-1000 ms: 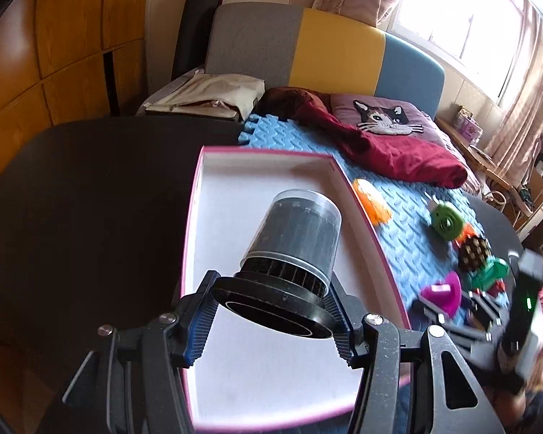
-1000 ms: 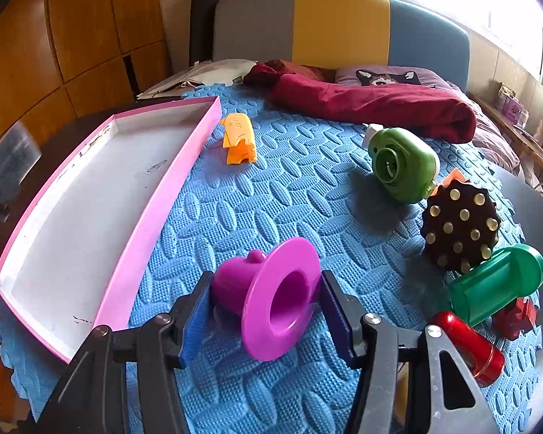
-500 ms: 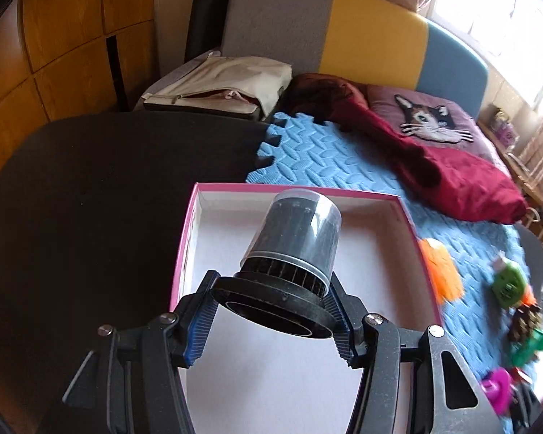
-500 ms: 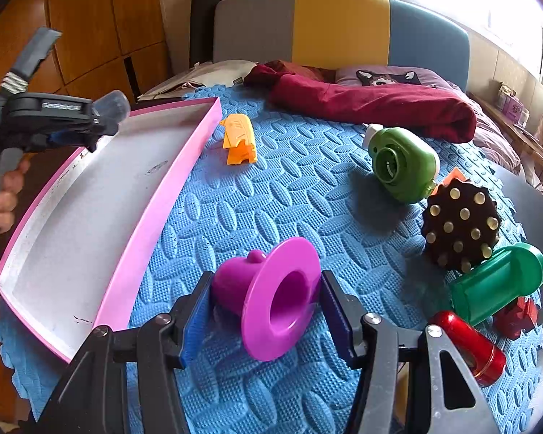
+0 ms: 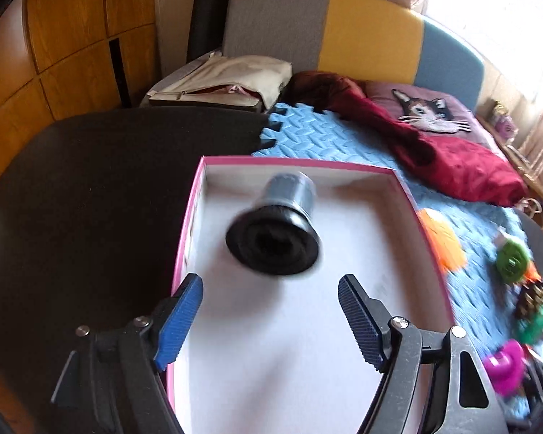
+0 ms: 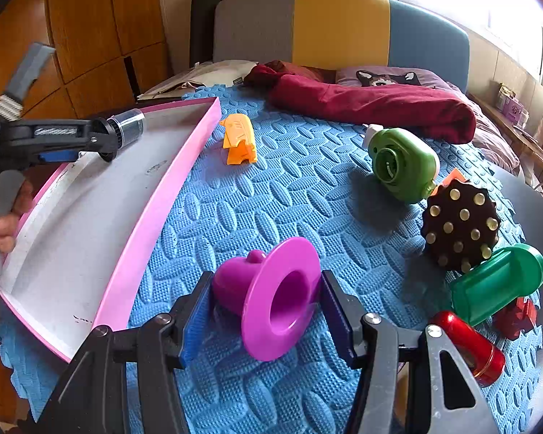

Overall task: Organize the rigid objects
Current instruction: 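Lower the cylinder into the white tray and open the left gripper while the right holds the funnel, then carry the magenta funnel in the right gripper toward the white tray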

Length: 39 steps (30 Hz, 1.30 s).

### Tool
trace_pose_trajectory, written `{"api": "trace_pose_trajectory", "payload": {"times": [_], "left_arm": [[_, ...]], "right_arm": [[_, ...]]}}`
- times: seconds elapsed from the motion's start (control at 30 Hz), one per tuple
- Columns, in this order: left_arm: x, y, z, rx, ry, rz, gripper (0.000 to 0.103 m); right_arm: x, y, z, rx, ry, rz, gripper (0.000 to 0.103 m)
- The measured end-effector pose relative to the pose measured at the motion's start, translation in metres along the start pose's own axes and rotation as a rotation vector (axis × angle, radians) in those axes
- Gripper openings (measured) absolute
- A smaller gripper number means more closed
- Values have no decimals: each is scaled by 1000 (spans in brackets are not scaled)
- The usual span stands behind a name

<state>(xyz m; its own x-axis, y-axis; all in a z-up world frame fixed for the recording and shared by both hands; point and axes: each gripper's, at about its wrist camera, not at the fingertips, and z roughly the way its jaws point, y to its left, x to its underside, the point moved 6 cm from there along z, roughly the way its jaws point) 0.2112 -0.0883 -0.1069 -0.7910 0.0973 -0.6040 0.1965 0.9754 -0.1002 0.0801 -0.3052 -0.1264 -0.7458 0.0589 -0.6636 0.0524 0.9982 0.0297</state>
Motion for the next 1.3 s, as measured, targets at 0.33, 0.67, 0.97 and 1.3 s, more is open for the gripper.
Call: {"api": "trace_pose_trajectory", "payload": {"times": [0.33, 0.67, 0.97, 1.3], "left_arm": [[44, -6, -70, -53, -123, 7, 80], [73, -2, -95, -79, -117, 1, 84], [86, 19, -102, -103, -102, -49, 84], [92, 44, -105, -114, -106, -101, 84]], "right_arm": [[0, 0, 0, 0, 0, 1, 58], [1, 0, 0, 1, 0, 0, 58], [0, 0, -1, 9, -1, -6, 58], [0, 0, 0, 11, 0, -3, 58]]}}
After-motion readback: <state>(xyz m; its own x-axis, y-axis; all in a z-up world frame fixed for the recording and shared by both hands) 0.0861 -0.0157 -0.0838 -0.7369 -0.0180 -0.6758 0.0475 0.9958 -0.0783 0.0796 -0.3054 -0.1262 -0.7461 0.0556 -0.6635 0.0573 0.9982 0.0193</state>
